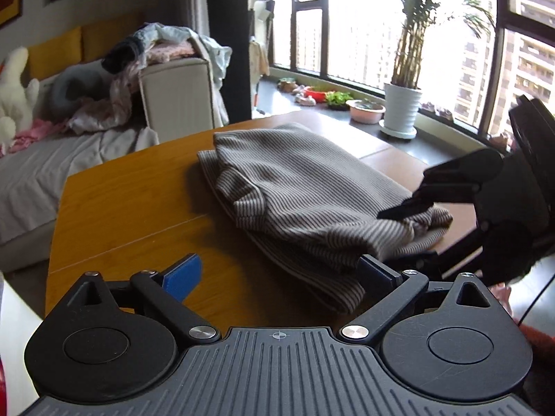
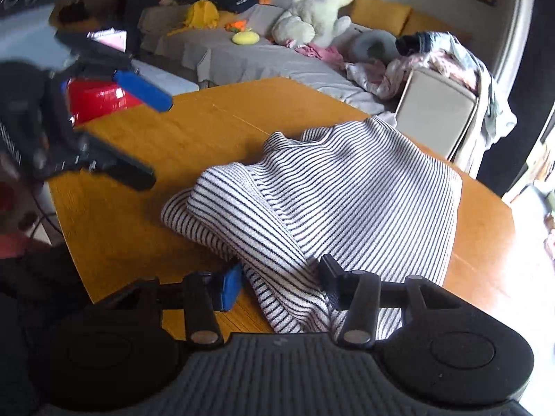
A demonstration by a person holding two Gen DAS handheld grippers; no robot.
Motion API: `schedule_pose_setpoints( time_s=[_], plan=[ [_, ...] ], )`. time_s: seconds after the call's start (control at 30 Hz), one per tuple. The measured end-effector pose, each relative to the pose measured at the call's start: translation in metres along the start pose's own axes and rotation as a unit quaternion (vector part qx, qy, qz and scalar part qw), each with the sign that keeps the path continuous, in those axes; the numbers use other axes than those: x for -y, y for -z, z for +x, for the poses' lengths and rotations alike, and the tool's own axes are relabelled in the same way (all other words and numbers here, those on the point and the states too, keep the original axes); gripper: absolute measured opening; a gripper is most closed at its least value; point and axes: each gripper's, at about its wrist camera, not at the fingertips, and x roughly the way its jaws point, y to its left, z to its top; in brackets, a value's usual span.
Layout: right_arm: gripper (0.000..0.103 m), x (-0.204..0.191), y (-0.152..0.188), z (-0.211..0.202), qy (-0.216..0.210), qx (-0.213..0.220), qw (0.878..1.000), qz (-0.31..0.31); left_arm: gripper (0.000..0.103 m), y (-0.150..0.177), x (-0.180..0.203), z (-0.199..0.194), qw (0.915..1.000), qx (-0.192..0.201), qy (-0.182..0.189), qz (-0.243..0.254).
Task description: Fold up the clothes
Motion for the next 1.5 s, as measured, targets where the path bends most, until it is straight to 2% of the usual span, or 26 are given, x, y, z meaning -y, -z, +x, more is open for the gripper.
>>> schedule_pose_setpoints(
  time_s=[0.1, 0.23, 0.33, 0.4, 0.47, 0.6, 0.7, 0.77, 0.93, 0.97, 1.0, 1.07, 1.17, 1.3, 1.5],
  plan=[
    [0.048, 0.011, 0.005, -0.003, -0.018, 0.003, 0.999, 0.040, 0.100, 0.008, 0.009, -0.004, 0.9994, -0.008, 0.006, 0.032],
    [0.048, 0.033, 0.007, -0.004, -0.053, 0.008, 0.993, 0.108, 0.100, 0.012, 0.024, 0.017, 0.9974, -0.026, -0.002, 0.068],
    [0.048, 0.040, 0.010, -0.005, -0.063, 0.017, 0.991, 0.120, 0.100, 0.012, 0.033, 0.033, 0.9949, -0.035, -0.013, 0.093],
    [0.048, 0.034, 0.009, -0.003, -0.050, 0.022, 0.994, 0.095, 0.100, 0.009, 0.035, 0.042, 0.9945, -0.037, -0.029, 0.094],
    [0.049, 0.026, 0.009, -0.005, -0.033, 0.026, 0.997, 0.068, 0.100, 0.003, 0.028, 0.047, 0.9962, -0.034, -0.038, 0.070],
    [0.068, 0.010, 0.011, -0.012, 0.018, 0.047, 0.999, 0.010, 0.101, -0.010, 0.009, 0.051, 0.9990, -0.033, -0.031, 0.005],
    [0.078, -0.012, 0.022, -0.015, 0.072, 0.065, 0.991, -0.087, 0.101, -0.013, 0.004, 0.051, 0.9989, -0.034, -0.029, -0.014],
    [0.079, -0.024, 0.028, -0.009, 0.088, 0.060, 0.985, -0.133, 0.101, -0.014, 0.002, 0.052, 0.9987, -0.037, -0.026, -0.023],
    [0.080, -0.039, 0.028, 0.012, 0.142, 0.073, 0.972, -0.170, 0.101, -0.016, 0.001, 0.054, 0.9980, -0.041, -0.020, -0.045],
    [0.079, -0.039, 0.026, 0.018, 0.154, 0.075, 0.970, -0.174, 0.101, -0.017, 0.001, 0.054, 0.9978, -0.041, -0.019, -0.049],
    [0.062, -0.038, 0.023, 0.022, 0.161, 0.072, 0.968, -0.177, 0.101, -0.018, 0.001, 0.054, 0.9976, -0.042, -0.018, -0.052],
    [0.033, -0.033, 0.017, 0.023, 0.144, 0.063, 0.973, -0.170, 0.101, -0.019, 0.000, 0.052, 0.9975, -0.041, -0.017, -0.055],
    [0.031, -0.028, 0.007, 0.007, 0.134, 0.075, 0.976, -0.152, 0.100, -0.019, -0.004, 0.039, 0.9977, -0.023, -0.011, -0.062],
    [0.030, -0.018, 0.003, 0.001, 0.130, 0.051, 0.980, -0.139, 0.100, -0.018, -0.018, 0.016, 0.9967, 0.008, 0.007, -0.080],
    [0.028, -0.029, 0.014, -0.002, 0.116, 0.004, 0.977, -0.179, 0.100, -0.013, -0.051, -0.009, 0.9910, 0.041, -0.021, -0.126]
  ],
)
